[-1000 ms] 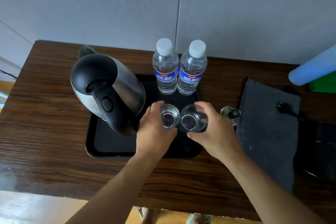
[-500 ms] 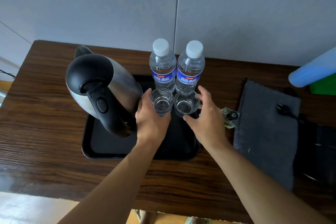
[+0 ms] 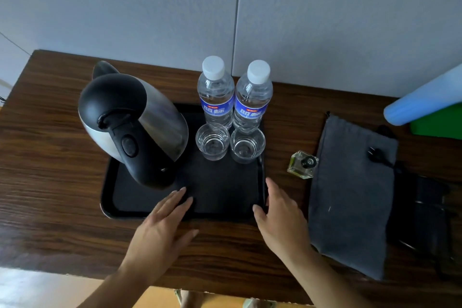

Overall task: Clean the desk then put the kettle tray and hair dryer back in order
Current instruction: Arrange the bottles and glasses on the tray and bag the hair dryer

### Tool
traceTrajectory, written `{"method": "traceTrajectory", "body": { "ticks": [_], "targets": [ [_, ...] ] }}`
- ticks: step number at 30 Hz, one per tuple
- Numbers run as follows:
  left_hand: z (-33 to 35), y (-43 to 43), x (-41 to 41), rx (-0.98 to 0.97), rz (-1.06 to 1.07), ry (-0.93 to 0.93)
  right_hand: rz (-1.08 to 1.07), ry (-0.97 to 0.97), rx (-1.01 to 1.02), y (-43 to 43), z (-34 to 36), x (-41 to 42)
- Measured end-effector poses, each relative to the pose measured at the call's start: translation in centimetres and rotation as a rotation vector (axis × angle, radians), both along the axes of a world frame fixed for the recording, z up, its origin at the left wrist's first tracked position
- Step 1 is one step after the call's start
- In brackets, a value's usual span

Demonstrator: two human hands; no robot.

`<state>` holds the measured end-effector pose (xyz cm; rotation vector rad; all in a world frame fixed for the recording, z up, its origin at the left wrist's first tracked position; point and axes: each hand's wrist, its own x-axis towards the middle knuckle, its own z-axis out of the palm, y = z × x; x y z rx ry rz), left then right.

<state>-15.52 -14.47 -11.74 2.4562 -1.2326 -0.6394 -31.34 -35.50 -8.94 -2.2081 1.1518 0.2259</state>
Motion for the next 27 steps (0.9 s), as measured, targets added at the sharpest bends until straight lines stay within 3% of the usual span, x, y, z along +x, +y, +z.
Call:
{"method": "traceTrajectory", "body": {
  "ticks": [8,16,27],
  "targets": [
    [-1.4,3.7,3.9,-0.038,-0.201,-0.302,-0.024,0.000,0.058,-0.5,-2.0,0.4],
    [-1.9,5.9,8.4,-0.095,-0.185,-0.283,-0.051,-0.040,0.076,1.0,-2.5,3.0],
    [-1.8,13.4,22.0,-0.109,-0.132,-0.318,-0.132,-0.050,0.103,9.1,-3.6,15.3]
  ]
}}
